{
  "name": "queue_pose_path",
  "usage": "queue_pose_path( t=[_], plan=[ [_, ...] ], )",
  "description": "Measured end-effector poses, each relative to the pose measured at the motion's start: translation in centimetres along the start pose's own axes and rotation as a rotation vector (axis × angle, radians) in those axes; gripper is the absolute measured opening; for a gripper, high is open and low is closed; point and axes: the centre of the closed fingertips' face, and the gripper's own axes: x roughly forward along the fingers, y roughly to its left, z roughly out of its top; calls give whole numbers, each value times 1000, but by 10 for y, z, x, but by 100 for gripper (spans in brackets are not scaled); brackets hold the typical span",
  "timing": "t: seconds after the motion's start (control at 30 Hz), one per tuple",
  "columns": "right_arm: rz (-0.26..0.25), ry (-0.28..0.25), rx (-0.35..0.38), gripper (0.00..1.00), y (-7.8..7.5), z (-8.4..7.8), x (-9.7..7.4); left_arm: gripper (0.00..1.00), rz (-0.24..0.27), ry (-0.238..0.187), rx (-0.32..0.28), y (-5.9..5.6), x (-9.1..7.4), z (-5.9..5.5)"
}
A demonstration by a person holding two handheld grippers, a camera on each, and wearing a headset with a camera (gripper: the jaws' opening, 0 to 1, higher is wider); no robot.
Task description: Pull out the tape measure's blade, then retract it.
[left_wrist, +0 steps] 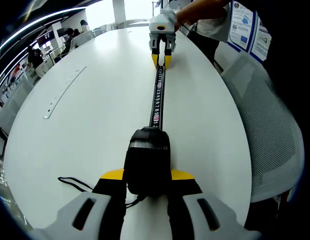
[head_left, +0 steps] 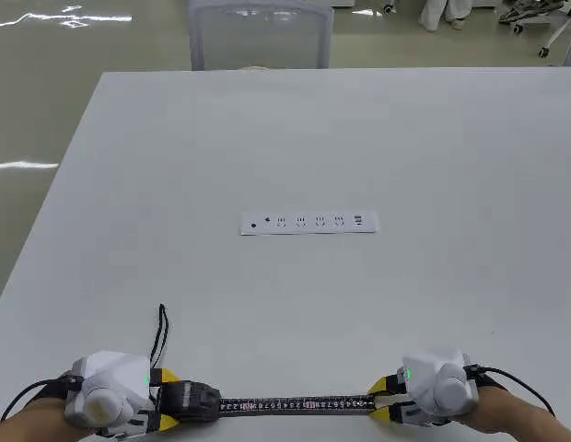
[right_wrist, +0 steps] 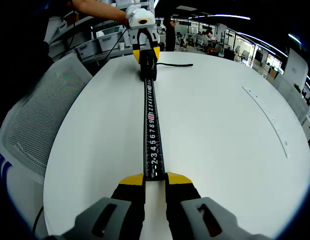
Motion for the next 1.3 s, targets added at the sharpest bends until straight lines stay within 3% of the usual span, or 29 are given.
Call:
queue_pose_path(
  t=[0.23, 0.43, 0.9, 1.1, 1.3],
  plan=[
    [-26, 20, 2, 15, 1, -1, 0, 28, 3, 1, 19, 0, 0, 1],
    [-30, 27, -4, 22, 6, 1, 0, 28, 18, 9, 18, 1, -2, -1],
    [-71, 19, 24, 31, 9, 12, -8, 32, 45, 14, 5, -2, -17, -8],
    [-89, 18, 34, 32, 12, 14, -14, 34, 59, 2, 4, -3, -23, -3],
    [-125, 13, 61, 35, 12, 20, -23, 36, 82, -10, -49, -5, -30, -4]
  ],
)
